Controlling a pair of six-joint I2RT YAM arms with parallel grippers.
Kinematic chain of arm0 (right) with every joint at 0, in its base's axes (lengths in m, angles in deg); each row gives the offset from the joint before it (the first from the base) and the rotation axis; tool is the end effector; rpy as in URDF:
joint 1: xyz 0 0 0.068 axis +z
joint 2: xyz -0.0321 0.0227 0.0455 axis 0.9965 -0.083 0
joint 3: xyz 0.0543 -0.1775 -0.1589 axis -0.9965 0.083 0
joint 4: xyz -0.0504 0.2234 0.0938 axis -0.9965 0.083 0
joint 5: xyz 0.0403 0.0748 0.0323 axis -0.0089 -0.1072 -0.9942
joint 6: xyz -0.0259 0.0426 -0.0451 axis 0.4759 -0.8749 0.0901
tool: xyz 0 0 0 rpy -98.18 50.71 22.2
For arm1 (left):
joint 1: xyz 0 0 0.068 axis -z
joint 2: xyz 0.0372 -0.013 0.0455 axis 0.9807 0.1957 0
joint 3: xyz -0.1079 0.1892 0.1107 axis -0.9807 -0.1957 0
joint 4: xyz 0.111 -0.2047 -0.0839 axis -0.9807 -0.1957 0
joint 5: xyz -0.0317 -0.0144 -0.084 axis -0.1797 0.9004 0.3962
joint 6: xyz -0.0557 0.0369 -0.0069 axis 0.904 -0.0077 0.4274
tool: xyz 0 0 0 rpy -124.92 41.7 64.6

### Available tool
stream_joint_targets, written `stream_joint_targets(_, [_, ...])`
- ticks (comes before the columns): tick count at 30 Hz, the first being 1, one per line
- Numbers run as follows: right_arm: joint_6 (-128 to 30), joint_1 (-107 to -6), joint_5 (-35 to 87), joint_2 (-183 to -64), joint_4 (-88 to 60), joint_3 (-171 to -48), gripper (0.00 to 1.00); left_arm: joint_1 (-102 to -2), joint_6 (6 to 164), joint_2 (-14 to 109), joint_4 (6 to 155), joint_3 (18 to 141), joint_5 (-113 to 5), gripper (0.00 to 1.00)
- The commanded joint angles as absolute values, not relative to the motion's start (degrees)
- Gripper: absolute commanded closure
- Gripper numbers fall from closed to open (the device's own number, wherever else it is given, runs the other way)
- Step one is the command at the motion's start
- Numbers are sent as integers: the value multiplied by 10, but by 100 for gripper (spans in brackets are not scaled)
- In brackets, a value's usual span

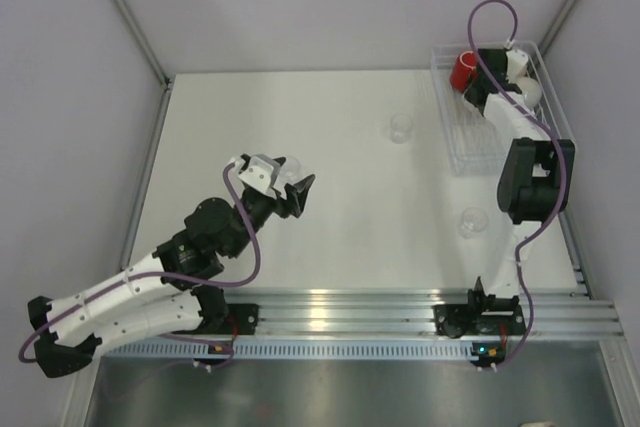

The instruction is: Load the cups into the dish rack

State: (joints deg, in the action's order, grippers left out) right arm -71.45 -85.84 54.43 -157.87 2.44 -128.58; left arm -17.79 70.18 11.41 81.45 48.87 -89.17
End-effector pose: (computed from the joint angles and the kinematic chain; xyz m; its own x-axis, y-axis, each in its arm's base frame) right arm 0.4538 -0.0244 0.2244 -0.3931 0.4568 -0.7980 0.5572 0.8087 0.1884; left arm 0.1127 -0.1526 0.3435 0.0782 -0.0386 -0.9962 0.5569 0.8305 0.0115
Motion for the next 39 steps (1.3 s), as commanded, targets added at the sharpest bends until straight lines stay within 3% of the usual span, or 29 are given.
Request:
stream_joint_targets(1, [-730, -832, 613, -1593, -11, -1367, 100, -175, 698, 107, 822, 489, -899, 28])
stream_joint_targets(13, [-779, -789, 720, -1657, 38, -1439, 100, -175, 702, 108, 817, 489, -898, 28])
stream_joint_targets(17, [-784, -780, 735, -1675, 72, -1463, 82, -175, 699, 107, 815, 490, -899, 28])
stream_joint_targets(22, [-785, -770, 759, -1683, 91, -1473, 73, -175, 698, 106, 814, 492, -900, 28])
stream_joint_targets(29, [-781, -765, 767, -1674, 108, -1480, 53, -175, 705, 109, 814, 495, -895, 28])
stream_joint_targets(39, [-729, -765, 724, -1632, 110, -1457, 58, -175, 723, 108, 812, 495, -896, 27])
